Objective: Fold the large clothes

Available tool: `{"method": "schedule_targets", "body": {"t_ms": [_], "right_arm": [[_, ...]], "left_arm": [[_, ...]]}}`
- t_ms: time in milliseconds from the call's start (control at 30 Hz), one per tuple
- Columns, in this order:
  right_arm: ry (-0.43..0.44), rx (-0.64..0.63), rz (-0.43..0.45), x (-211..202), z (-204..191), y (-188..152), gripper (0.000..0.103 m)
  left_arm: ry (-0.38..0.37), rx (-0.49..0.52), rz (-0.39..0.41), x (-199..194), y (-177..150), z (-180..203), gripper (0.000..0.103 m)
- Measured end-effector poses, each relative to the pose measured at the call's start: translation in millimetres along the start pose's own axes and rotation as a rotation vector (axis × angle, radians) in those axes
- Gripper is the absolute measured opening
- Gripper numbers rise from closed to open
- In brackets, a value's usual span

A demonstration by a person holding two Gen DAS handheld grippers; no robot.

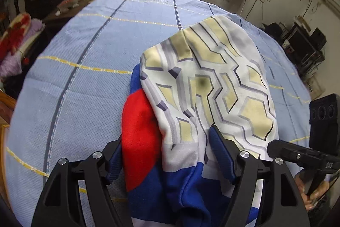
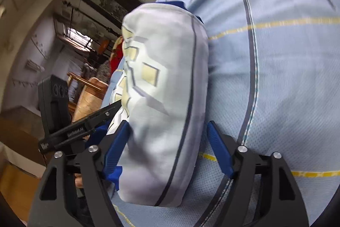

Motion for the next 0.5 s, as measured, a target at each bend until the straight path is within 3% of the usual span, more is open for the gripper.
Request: {"method": "schedule_targets", "body": {"t_ms": [333,500], "right_arm": [[0.006,-0.057,0.035,-7,7,-4,0.072],[-0.033,-0.121,0.088,-17,4,-4,0.072]], "left_arm": [[0.179,0.12,0.051,-6,-2,27,0.074],[0.179,0.114,0.056,-8,-1,25,0.074]]}}
Point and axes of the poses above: each gripper's, at about its wrist camera, not at the fingertips, and x roughly the way its jaws point, z to its right, y to its top, the point moved 3 cm from there along x, roughly the way its jaws point, and after that the axes turned 10 degrees about -y, right-handed, at the moved point
